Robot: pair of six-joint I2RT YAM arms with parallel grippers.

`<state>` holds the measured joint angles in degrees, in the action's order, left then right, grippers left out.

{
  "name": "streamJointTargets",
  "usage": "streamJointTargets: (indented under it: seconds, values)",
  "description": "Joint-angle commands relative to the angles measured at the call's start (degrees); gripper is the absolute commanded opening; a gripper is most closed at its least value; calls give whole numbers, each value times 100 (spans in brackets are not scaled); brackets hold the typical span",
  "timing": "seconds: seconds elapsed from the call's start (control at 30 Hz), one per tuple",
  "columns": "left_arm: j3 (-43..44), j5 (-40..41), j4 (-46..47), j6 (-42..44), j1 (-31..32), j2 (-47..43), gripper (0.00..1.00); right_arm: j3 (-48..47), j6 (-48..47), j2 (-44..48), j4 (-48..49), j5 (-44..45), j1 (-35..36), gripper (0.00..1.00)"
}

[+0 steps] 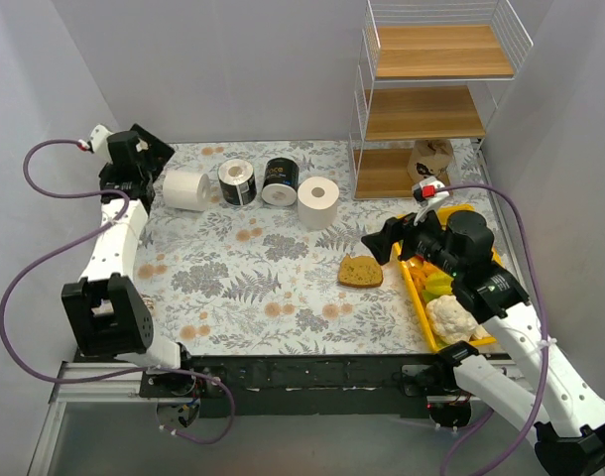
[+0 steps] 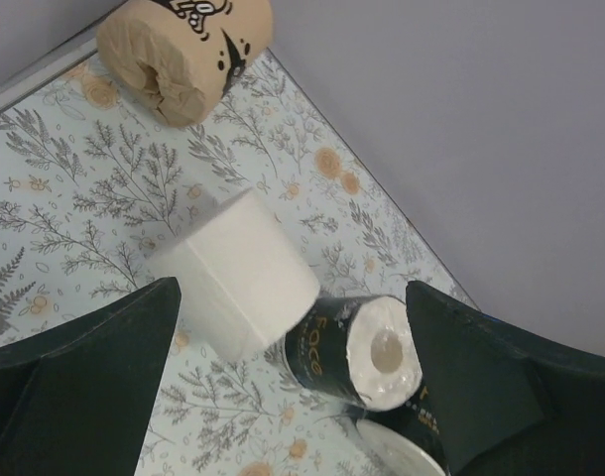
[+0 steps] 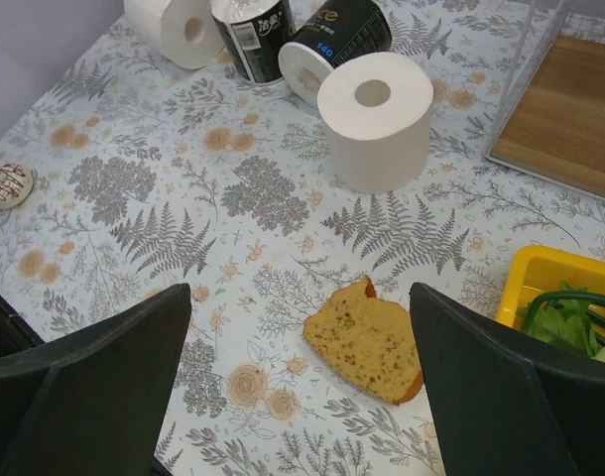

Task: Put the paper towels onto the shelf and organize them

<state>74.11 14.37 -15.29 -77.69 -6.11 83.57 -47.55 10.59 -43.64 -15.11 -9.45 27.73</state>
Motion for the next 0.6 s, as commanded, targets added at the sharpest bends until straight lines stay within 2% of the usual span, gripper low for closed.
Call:
streamJointTargets:
  seconds: [0.0, 0.07, 0.13, 0.2, 0.33, 0.47, 0.57]
  values:
    - [-35, -909, 1050, -694, -706, 606, 98, 17, 119, 206, 167, -83, -13, 97]
    - [-168, -1084, 1492, -852, -988, 862, 98, 123, 136, 268, 263, -161, -13, 97]
    - [-300, -1636, 2317, -1072, -1242, 1239, 98, 158, 163, 286, 281, -197, -13, 97]
    - [-283, -1902, 2932, -881, -1288, 1538, 96, 158, 215, 294, 281, -197, -21, 96]
    - [287, -1885, 3015, -870, -1288, 2521, 97, 132, 268, 216, 369, -180, -4, 96]
    - [683, -1982, 3146, -914, -1296, 3146, 97, 44, 295, 40, 395, -75, -13, 96]
    - [929, -1754, 3207, -958, -1296, 3489, 96, -52, 286, -92, 404, -4, -13, 96]
